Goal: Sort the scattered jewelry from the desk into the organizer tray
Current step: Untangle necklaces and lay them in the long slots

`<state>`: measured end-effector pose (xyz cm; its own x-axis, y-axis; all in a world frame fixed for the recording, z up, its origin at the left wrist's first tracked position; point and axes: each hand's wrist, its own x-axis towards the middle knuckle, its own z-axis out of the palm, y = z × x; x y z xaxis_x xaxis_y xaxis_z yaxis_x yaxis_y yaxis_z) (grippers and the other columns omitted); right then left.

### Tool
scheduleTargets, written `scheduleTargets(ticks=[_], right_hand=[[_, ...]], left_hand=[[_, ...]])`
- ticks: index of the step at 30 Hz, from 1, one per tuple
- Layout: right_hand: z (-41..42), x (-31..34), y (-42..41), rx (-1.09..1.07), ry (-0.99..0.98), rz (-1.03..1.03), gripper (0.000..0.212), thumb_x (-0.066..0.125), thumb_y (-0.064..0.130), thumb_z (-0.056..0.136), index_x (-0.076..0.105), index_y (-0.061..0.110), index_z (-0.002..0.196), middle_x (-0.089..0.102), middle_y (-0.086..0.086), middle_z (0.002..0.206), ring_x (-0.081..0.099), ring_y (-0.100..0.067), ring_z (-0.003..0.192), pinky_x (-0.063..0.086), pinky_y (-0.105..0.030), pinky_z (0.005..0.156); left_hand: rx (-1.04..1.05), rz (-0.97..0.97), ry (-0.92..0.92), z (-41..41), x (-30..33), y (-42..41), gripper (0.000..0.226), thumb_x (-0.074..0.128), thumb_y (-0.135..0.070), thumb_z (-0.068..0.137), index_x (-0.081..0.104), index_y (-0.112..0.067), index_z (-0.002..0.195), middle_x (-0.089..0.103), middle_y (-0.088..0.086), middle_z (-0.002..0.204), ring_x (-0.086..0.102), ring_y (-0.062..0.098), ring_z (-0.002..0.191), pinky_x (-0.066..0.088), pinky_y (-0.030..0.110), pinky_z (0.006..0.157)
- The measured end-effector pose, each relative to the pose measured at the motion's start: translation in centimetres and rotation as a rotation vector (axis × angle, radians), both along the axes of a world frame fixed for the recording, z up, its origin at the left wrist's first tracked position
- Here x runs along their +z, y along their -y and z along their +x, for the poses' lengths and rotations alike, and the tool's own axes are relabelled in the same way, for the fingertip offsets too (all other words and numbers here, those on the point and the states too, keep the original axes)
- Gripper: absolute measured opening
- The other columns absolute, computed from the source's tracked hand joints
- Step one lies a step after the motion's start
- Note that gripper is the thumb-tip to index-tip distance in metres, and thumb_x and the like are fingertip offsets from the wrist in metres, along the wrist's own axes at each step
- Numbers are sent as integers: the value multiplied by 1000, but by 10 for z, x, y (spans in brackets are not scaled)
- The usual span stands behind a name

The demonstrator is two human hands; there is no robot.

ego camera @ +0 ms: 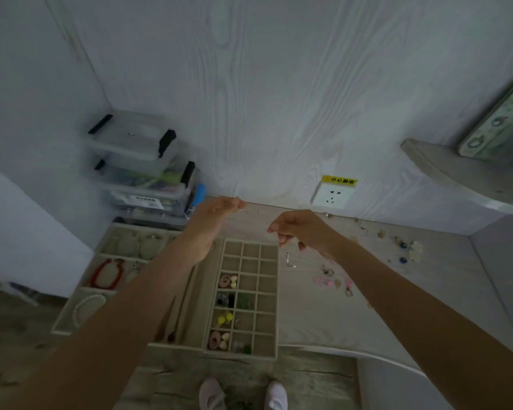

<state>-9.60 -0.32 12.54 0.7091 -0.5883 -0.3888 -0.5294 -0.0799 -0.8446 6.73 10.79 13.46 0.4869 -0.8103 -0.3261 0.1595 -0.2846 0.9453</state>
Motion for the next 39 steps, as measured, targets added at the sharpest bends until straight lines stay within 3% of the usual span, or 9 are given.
scheduleTargets(ticks=[4, 10, 15, 19, 23, 26, 29, 36, 39], right_hand=[[18, -6, -9, -42, 9, -35, 12, 60, 8, 89, 69, 8, 81, 64, -2, 64, 63, -3, 56, 49, -12, 57], [43, -18, -28, -114, 14, -106, 12, 63, 10, 86, 69, 14, 76, 69, -1, 76, 66, -8, 73, 47, -14, 70], [63, -21, -48, -157, 37, -46, 18, 55, 4, 91, 64, 7, 76, 66, -5, 76, 64, -4, 63, 46, -8, 54], [79, -30, -67, -182, 79, 73, 25, 50, -3, 93, 61, 3, 72, 62, -4, 61, 59, -4, 46, 46, -14, 47], [91, -50, -85, -86, -85, -88, 25, 55, 7, 90, 62, 16, 68, 59, -1, 69, 55, -13, 64, 47, -26, 67], [92, -57, -96, -4, -127, -190, 18, 55, 14, 92, 70, 4, 88, 58, 0, 71, 54, -15, 74, 47, -28, 75], [91, -61, -104, 6, -108, -106, 20, 51, 11, 94, 66, 0, 99, 62, -3, 78, 58, -16, 75, 52, -33, 78], [100, -70, -115, -122, -33, 399, 34, 41, 6, 96, 56, 2, 65, 61, -8, 48, 60, -18, 42, 51, -21, 48], [96, -80, -121, -85, -31, 313, 30, 45, 4, 96, 57, 3, 68, 63, -8, 50, 61, -18, 44, 52, -21, 50]], left_hand=[[86, -44, -64, 21, 4, -17, 23, 46, -17, 97, 54, -27, 77, 48, -4, 76, 31, 7, 59, 26, 23, 57], [67, -117, -84, 45, 1, -40, 31, 41, -17, 97, 51, -15, 68, 51, -2, 74, 26, 7, 53, 25, 21, 54], [101, -94, -113, 52, -4, -60, 30, 40, -15, 96, 49, -13, 68, 46, -1, 60, 29, 8, 47, 25, 23, 54], [67, -5, 13, 55, -13, -76, 30, 41, -17, 97, 51, -13, 69, 43, 0, 60, 32, 8, 50, 26, 22, 53], [80, 71, 112, 58, -27, -88, 33, 45, -20, 96, 53, -15, 64, 44, -4, 53, 36, 4, 43, 27, 23, 52], [83, 67, 164, 56, -36, -98, 35, 46, -20, 97, 55, -15, 63, 44, -6, 49, 37, -1, 39, 28, 22, 52], [67, 45, 228, 53, -43, -103, 33, 46, -19, 97, 56, -13, 66, 44, -4, 53, 39, 5, 47, 30, 22, 54], [-102, 58, 636, 48, -65, -107, 31, 48, -25, 96, 58, -19, 68, 49, -1, 55, 47, 16, 51, 36, 30, 55], [-107, 57, 724, 45, -75, -109, 29, 47, -25, 96, 59, -18, 71, 49, 0, 56, 46, 14, 51, 35, 29, 56]])
